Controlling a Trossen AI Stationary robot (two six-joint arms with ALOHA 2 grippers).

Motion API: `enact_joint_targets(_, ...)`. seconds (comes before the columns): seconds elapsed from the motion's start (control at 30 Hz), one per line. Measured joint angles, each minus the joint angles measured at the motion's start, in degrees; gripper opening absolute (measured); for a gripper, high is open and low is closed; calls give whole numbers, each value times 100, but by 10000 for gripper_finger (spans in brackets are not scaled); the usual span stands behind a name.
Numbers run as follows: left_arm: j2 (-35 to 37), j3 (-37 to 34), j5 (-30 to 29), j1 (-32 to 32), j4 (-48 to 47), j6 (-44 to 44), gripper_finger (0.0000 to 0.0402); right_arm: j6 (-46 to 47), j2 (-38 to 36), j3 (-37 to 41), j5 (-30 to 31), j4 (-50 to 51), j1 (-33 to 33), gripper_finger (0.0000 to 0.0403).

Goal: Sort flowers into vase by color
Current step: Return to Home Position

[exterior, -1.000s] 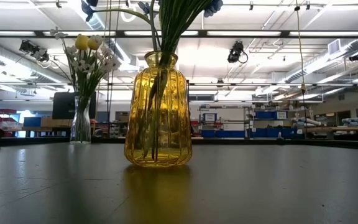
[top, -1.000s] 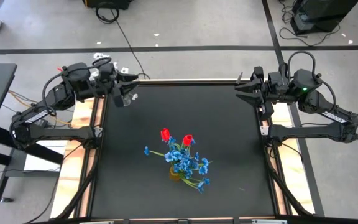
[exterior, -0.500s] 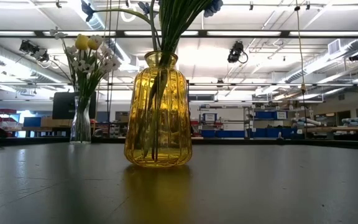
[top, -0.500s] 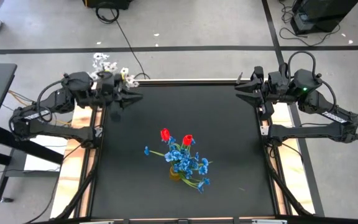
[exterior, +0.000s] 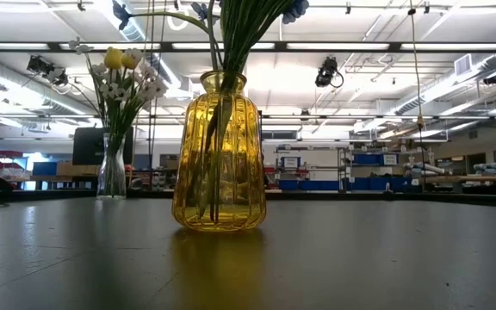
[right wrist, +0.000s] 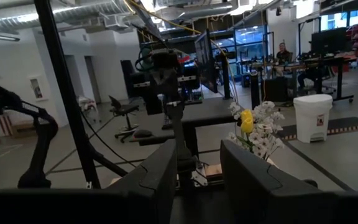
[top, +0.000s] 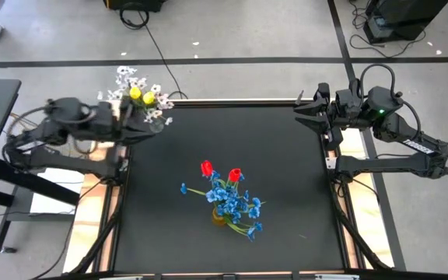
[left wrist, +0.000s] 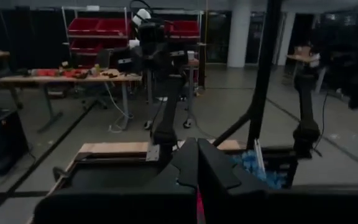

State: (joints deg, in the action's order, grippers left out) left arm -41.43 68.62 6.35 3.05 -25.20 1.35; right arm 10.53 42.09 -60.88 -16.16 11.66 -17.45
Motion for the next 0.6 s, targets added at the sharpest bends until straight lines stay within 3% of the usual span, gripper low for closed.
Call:
enact_joint_targets(0.27,1438,-265,-4,0,-628,-478,6,1,0,0,2,0,0,133)
enact_joint_targets(0.6,3835,-3024,238,-4,578,516,7,0,0,0,1,1,2,133)
